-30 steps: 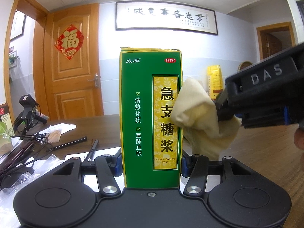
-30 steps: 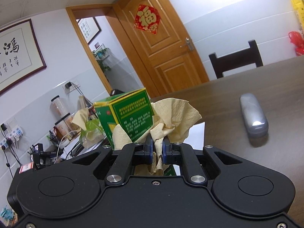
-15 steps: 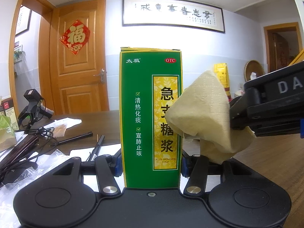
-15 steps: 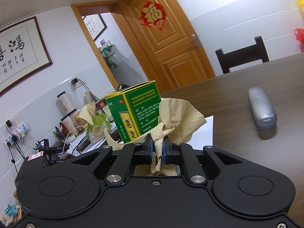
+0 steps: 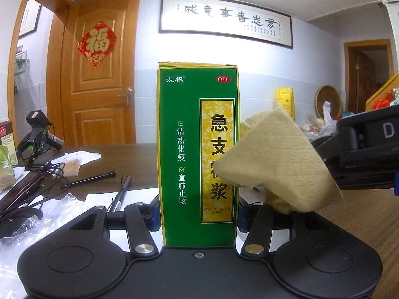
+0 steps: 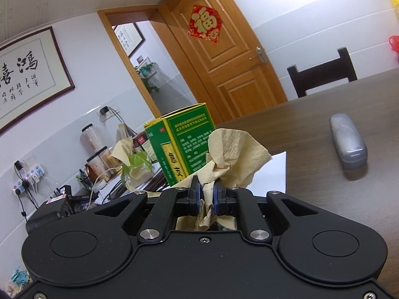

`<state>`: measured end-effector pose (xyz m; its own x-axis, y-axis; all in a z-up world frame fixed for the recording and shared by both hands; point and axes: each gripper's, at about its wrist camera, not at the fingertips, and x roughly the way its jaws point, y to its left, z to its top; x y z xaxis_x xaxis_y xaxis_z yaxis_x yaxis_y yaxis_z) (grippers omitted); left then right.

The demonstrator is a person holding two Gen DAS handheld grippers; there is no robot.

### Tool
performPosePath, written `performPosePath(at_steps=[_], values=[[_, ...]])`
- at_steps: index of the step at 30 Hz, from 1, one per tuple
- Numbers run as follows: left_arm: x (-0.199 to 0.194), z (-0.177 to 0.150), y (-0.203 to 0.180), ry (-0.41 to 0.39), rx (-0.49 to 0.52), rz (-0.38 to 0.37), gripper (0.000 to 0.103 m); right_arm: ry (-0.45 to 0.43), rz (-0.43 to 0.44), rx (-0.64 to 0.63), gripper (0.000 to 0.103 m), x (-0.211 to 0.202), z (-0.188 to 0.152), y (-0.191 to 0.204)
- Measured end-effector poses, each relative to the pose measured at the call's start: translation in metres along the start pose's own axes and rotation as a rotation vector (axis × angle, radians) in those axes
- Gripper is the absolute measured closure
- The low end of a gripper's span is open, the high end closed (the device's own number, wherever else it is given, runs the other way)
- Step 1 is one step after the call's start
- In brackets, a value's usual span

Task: Clean container
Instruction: 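Wipe the side face of the green box with the right gripper's cloth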

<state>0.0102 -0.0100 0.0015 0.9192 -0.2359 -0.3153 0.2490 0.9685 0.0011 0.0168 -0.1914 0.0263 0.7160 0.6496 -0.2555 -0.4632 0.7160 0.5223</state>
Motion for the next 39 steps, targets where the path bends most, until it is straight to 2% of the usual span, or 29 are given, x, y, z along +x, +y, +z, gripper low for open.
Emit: performPosePath(at_steps=[5, 13, 16, 27, 34, 39], values=[[0.001, 0.0, -0.001, 0.001, 0.007, -0.001, 0.054, -0.011, 0.006, 0.002, 0.093, -0.001, -0.001, 0.0], [-0.001, -0.002, -0.006, -0.012, 0.035, -0.028, 0.053, -0.088, 0.043, -0.001, 0.093, -0.017, 0.011, 0.004], [-0.001, -0.003, -0.009, -0.017, 0.053, -0.015, 0.053, -0.106, 0.058, -0.007, 0.093, -0.02, 0.013, 0.006], [0.0, -0.003, -0.009, -0.017, 0.065, -0.019, 0.053, -0.073, 0.163, -0.073, 0.092, -0.014, 0.013, 0.021], [-0.003, -0.005, -0.013, -0.035, 0.095, -0.035, 0.054, 0.003, 0.159, -0.039, 0.093, 0.005, 0.009, 0.014], [-0.002, -0.007, -0.017, -0.037, 0.12, -0.04, 0.054, -0.006, 0.158, -0.044, 0.093, 0.004, 0.011, 0.017]])
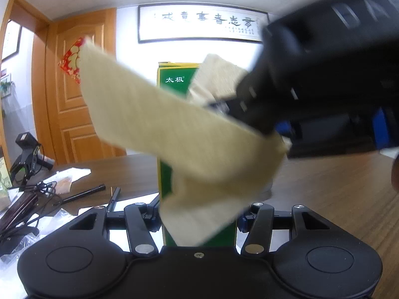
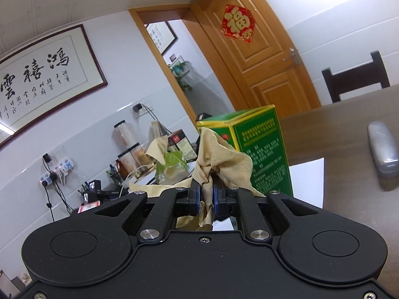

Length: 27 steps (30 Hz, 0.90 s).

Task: Clean container
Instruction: 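Wipe the side face of the green box with the right gripper's cloth, then wipe the top of the green box with the cloth in the right gripper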

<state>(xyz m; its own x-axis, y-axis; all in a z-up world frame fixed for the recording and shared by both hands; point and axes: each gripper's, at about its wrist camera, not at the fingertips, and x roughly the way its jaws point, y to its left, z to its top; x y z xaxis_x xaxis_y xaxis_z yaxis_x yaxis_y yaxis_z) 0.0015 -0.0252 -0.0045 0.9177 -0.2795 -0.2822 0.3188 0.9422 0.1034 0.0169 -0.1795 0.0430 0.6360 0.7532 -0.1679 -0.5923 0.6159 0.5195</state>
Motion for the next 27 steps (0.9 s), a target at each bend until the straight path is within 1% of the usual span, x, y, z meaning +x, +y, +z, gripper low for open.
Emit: performPosePath(at_steps=[5, 8, 14, 18, 24, 27], values=[[-0.001, -0.002, -0.005, -0.013, 0.038, -0.019, 0.054, -0.036, 0.003, -0.003, 0.093, -0.008, 0.012, 0.004], [-0.003, -0.004, -0.01, -0.026, 0.073, -0.022, 0.053, -0.054, -0.015, -0.013, 0.093, -0.011, 0.017, 0.005], [-0.002, -0.007, -0.019, -0.032, 0.12, -0.041, 0.053, -0.078, -0.024, -0.002, 0.093, -0.015, 0.026, 0.003], [-0.002, -0.005, -0.017, -0.031, 0.111, -0.037, 0.053, -0.048, -0.024, 0.001, 0.093, -0.01, 0.02, 0.0], [0.001, -0.004, -0.008, -0.026, 0.066, -0.016, 0.053, 0.007, -0.043, -0.008, 0.093, -0.001, 0.004, -0.001], [0.001, -0.004, -0.006, -0.026, 0.057, -0.017, 0.054, 0.012, -0.063, -0.036, 0.093, -0.001, 0.002, 0.004]])
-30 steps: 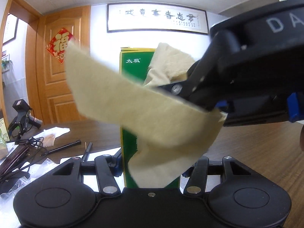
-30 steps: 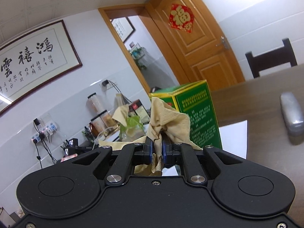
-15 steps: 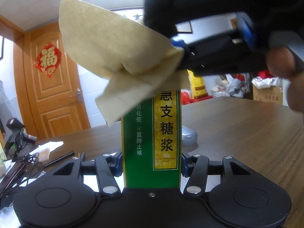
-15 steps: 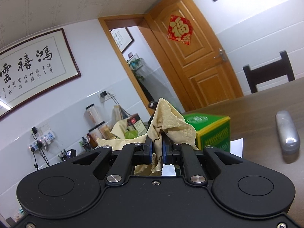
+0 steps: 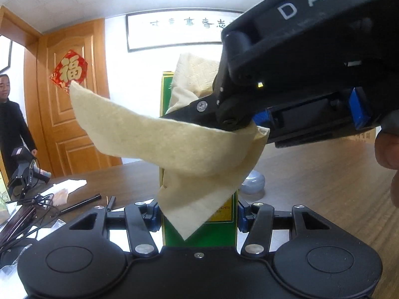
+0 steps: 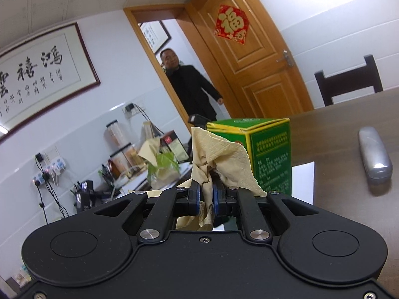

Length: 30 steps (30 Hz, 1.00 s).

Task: Clean container
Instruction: 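Wipe the top of the green box with the cloth in the right gripper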

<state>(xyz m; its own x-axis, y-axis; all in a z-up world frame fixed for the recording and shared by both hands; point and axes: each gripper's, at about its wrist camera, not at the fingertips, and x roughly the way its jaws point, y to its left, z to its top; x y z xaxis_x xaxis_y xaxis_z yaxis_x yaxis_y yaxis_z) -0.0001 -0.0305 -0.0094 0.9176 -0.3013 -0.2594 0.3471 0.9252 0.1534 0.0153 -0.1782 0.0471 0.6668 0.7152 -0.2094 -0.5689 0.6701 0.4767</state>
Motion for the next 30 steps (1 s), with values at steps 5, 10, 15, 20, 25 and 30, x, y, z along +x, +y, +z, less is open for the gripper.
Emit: performPosePath(at_steps=[5, 10, 15, 20, 25, 30], values=[[-0.003, 0.001, -0.002, -0.002, 0.018, -0.007, 0.053, -0.048, -0.023, -0.04, 0.093, -0.01, 0.014, 0.011], [-0.003, 0.001, -0.003, -0.009, 0.043, 0.004, 0.053, -0.082, -0.039, -0.07, 0.093, -0.017, 0.027, 0.018], [-0.003, 0.001, -0.003, -0.01, 0.047, 0.0, 0.053, -0.105, -0.047, -0.088, 0.093, -0.022, 0.034, 0.021], [-0.008, 0.0, -0.008, -0.019, 0.048, -0.007, 0.053, -0.135, -0.058, -0.088, 0.093, -0.027, 0.042, 0.021], [-0.011, -0.001, -0.011, -0.024, 0.052, -0.018, 0.053, -0.143, -0.089, -0.081, 0.093, -0.026, 0.048, 0.013], [-0.013, -0.001, -0.01, -0.032, 0.042, -0.027, 0.053, -0.143, -0.104, -0.057, 0.093, -0.023, 0.05, 0.002]])
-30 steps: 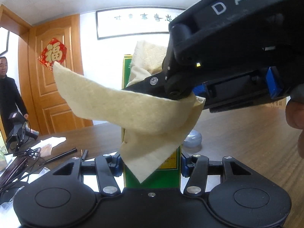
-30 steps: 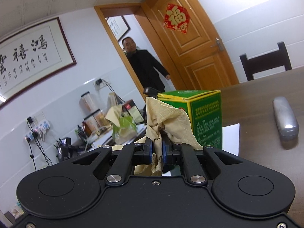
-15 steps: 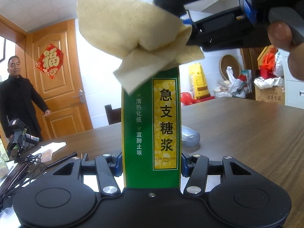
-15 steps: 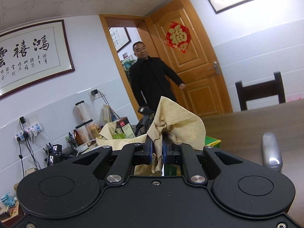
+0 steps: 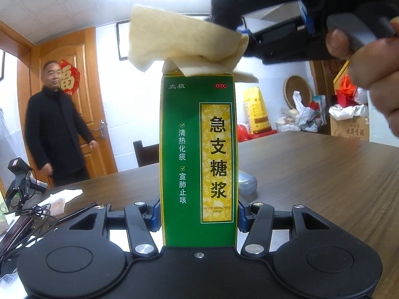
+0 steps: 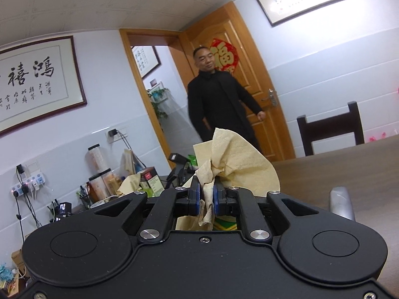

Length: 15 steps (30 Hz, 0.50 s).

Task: Clean container
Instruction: 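Wipe the top of the green box with the cloth in the right gripper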

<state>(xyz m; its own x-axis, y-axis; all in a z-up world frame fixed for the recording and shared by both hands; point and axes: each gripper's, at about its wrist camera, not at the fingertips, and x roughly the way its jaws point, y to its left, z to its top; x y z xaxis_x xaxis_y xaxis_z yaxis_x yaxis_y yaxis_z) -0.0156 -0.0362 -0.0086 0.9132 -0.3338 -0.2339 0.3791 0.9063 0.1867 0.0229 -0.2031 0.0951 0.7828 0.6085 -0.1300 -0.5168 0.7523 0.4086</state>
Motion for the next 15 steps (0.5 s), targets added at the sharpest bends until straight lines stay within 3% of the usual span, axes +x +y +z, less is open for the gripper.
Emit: performPosePath(at_steps=[10, 15], values=[[-0.006, 0.002, 0.0, -0.019, -0.017, -0.06, 0.053, 0.003, -0.028, 0.093, 0.093, 0.006, -0.003, -0.031], [-0.007, 0.002, 0.002, -0.015, -0.034, -0.1, 0.053, 0.003, 0.015, 0.203, 0.093, 0.007, -0.006, -0.055]])
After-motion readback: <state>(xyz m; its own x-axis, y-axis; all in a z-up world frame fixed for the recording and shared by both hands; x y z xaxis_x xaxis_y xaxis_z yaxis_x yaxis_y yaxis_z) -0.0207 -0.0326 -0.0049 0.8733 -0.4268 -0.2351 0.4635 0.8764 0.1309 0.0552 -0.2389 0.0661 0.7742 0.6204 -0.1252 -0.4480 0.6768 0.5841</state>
